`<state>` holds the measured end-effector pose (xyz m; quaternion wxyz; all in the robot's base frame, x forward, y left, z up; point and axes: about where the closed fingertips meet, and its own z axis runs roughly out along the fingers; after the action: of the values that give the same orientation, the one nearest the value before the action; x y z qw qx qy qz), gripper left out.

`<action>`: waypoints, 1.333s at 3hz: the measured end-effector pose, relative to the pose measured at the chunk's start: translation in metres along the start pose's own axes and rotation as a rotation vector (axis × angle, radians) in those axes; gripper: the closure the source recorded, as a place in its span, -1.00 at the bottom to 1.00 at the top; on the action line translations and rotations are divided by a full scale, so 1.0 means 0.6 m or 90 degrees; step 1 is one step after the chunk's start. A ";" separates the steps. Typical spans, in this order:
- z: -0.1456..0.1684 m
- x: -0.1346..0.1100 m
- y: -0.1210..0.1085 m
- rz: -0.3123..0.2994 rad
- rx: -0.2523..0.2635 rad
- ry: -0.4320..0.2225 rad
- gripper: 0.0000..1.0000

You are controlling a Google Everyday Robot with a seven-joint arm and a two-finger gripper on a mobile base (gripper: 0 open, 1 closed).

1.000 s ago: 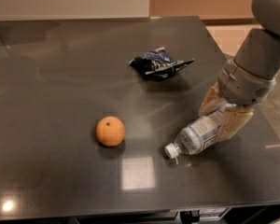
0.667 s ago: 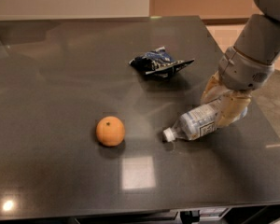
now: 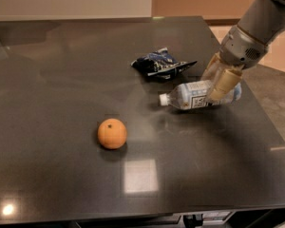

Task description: Move blue plastic bottle near blue chip bag

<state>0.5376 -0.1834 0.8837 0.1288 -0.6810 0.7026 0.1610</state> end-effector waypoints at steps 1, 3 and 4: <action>0.001 -0.012 -0.044 0.047 0.021 -0.039 1.00; 0.026 -0.006 -0.077 0.082 0.060 -0.032 0.17; 0.034 0.004 -0.080 0.099 0.070 -0.043 -0.28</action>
Offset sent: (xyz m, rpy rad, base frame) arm 0.0409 0.0083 -0.0130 0.0374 -0.0180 -0.1646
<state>0.5847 -0.1783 0.8615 0.1763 -0.6105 0.7565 0.1546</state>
